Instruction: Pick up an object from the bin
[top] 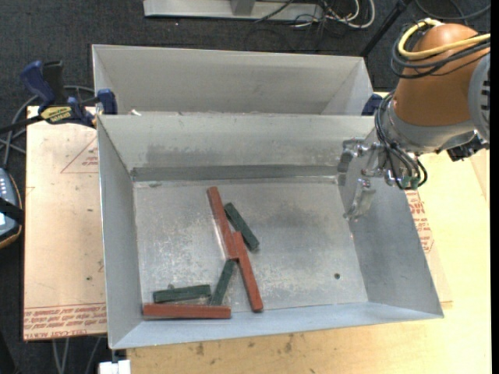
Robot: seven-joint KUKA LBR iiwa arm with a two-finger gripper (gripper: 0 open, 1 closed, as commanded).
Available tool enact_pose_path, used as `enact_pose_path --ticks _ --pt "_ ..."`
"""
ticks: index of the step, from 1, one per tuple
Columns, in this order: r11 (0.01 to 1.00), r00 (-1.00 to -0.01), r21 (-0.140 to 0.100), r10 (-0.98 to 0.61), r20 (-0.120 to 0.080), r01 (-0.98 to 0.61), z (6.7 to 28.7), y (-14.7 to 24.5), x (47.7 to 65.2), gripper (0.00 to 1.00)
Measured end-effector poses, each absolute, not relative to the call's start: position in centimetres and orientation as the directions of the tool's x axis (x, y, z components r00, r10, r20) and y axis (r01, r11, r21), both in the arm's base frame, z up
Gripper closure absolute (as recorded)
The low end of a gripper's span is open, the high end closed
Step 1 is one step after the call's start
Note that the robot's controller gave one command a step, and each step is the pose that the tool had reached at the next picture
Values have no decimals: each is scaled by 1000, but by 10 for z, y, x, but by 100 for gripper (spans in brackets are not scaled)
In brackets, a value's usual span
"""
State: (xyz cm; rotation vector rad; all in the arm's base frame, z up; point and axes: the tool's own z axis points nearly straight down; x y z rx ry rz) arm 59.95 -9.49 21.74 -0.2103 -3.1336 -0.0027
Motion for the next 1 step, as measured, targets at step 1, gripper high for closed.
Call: enact_pose_path --ticks 1 --pt "992 -992 4 127 5 127 163 -40 599 0"
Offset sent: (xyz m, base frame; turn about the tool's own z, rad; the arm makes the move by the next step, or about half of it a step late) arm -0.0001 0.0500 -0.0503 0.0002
